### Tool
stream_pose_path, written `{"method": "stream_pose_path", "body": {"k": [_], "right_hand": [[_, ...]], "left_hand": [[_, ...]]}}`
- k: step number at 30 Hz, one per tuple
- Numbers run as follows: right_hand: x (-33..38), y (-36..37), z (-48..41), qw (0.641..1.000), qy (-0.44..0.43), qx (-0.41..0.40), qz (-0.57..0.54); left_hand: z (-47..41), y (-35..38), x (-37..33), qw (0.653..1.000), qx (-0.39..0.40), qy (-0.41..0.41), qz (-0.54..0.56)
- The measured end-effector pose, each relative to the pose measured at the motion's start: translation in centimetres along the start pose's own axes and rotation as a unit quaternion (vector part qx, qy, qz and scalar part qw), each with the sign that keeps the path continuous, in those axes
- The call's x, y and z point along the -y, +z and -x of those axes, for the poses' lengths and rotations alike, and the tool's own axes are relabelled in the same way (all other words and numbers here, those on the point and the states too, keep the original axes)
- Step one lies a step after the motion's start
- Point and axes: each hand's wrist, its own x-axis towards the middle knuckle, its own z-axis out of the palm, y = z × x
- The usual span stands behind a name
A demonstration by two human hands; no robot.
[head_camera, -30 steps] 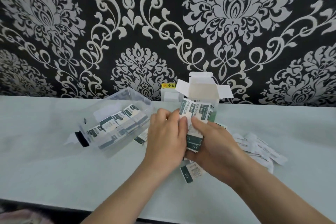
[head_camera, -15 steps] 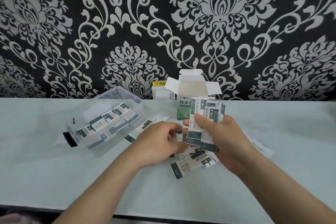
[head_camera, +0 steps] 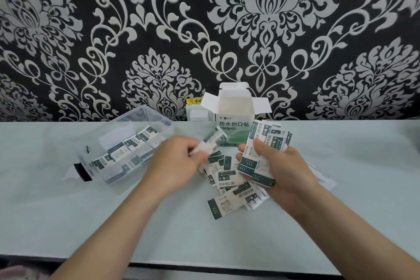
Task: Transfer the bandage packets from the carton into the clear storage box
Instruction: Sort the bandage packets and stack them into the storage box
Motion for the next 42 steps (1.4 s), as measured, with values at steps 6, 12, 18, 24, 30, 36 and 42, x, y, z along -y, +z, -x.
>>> {"method": "stream_pose_path", "body": {"k": [6,12,18,24,30,36,42], "right_hand": [[-1.4,2.1,0.6,0.998,0.041,0.042,-0.034],[-1.7,2.7,0.5,0.997,0.026,0.071,-0.023],[-1.9,3.1,0.6,0.993,0.03,0.111,0.002],[-1.3,3.5,0.7,0.988,0.049,0.147,0.018],[-1.3,3.5,0.7,0.984,0.057,0.169,-0.011],[-1.6,3.6,0.2,0.986,0.069,0.144,-0.04],[-1.7,4.0,0.1,0.981,0.098,0.151,-0.071]], "left_hand": [[1.9,2.0,-2.8,0.953,0.039,-0.029,0.3],[1.1,2.1,-1.7,0.983,0.035,-0.006,0.181],[0.9,1.2,-1.3,0.982,0.049,-0.007,0.183],[1.0,0.4,-1.1,0.895,0.175,-0.052,0.407],[0.8,1.2,-1.4,0.849,0.071,-0.119,0.51],[0.2,-1.1,-1.2,0.833,-0.069,-0.107,0.538],[1.5,0.5,-2.7,0.908,-0.018,-0.061,0.414]]}}
